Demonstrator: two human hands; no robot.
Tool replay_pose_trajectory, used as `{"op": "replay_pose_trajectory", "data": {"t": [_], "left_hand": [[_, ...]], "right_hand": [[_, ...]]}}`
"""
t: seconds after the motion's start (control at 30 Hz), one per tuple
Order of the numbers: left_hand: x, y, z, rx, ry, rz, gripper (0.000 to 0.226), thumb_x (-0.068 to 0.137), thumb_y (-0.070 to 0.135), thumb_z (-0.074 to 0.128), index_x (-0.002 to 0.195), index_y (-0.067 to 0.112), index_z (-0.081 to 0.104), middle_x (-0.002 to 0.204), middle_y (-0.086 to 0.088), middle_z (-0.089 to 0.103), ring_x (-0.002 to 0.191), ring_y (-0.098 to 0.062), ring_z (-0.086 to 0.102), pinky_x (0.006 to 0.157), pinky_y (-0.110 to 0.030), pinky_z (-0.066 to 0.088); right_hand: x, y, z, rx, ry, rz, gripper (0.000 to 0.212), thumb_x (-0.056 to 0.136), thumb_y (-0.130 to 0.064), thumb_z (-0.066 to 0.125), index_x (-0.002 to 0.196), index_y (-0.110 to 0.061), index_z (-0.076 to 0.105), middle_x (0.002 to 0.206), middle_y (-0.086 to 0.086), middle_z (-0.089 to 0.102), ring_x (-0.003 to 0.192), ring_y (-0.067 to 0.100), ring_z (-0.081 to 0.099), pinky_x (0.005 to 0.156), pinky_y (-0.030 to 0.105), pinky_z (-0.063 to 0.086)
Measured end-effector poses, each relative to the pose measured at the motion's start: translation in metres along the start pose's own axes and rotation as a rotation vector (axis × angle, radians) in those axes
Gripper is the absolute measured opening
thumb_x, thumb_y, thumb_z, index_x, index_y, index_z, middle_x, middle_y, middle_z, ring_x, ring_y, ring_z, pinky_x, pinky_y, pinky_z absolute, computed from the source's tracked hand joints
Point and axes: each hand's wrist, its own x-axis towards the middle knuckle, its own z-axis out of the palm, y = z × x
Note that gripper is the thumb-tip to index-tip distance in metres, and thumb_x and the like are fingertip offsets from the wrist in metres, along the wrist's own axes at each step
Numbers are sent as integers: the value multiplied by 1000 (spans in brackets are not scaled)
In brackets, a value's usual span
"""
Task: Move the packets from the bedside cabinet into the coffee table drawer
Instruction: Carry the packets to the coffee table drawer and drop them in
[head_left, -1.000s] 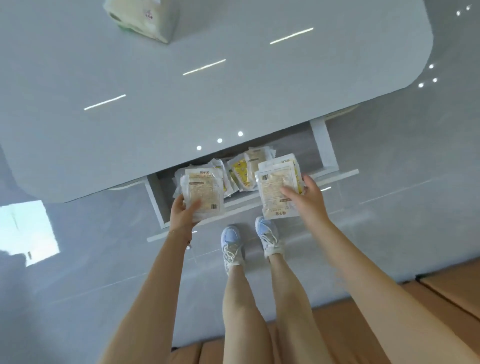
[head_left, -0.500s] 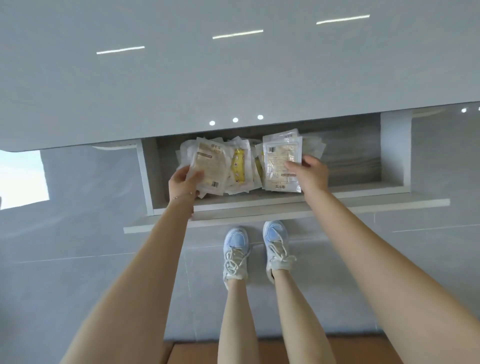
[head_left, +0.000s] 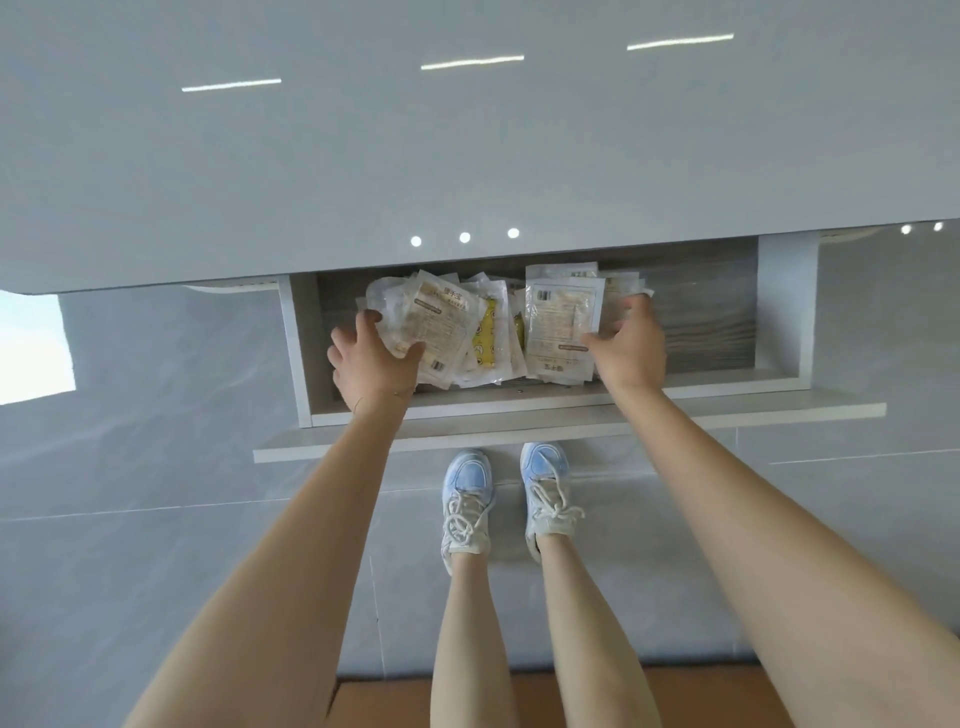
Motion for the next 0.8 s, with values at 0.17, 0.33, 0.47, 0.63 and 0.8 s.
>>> {"op": "replay_pose_trajectory", "data": {"t": [0.17,0.33,0.47,0.63,0.8], "left_hand": [[-48,1,-47,219,-28,310,55,89,48,52,139,28,40,148,-7,32,137,-30,24,110,-46,26],[-115,9,-117,343,16,558,63,89,58,44,145,32,31,156,-4,21,146,-28,10,117,-47,4],[-166,4,-174,393,28,593,71,87,66,38,148,34,19,159,-2,9,147,-26,1,116,-50,-2],[-227,-22,-233,334,42,529,72,86,67,38,148,39,14,160,1,4,147,-24,-2,116,-53,-1],[-278,-70,-276,261,101,386,73,86,68,34,149,38,11,160,2,0,147,-25,-5,116,-53,-3]], "right_hand": [[-53,-17,-45,-298,-96,-327,68,83,-32,73,142,-19,40,136,6,53,125,29,49,99,45,45],[-130,-58,-103,-506,-205,-508,85,86,-59,56,153,-32,11,157,5,24,146,32,16,113,53,27],[-189,-92,-145,-679,-173,-544,85,86,-67,47,153,-35,6,161,3,15,148,31,8,115,52,19],[-258,-126,-173,-756,-159,-638,83,87,-64,49,152,-37,6,162,0,9,149,29,2,116,57,15],[-325,-156,-177,-798,-215,-742,80,89,-61,48,152,-37,7,162,0,7,149,29,-1,117,56,10]]}}
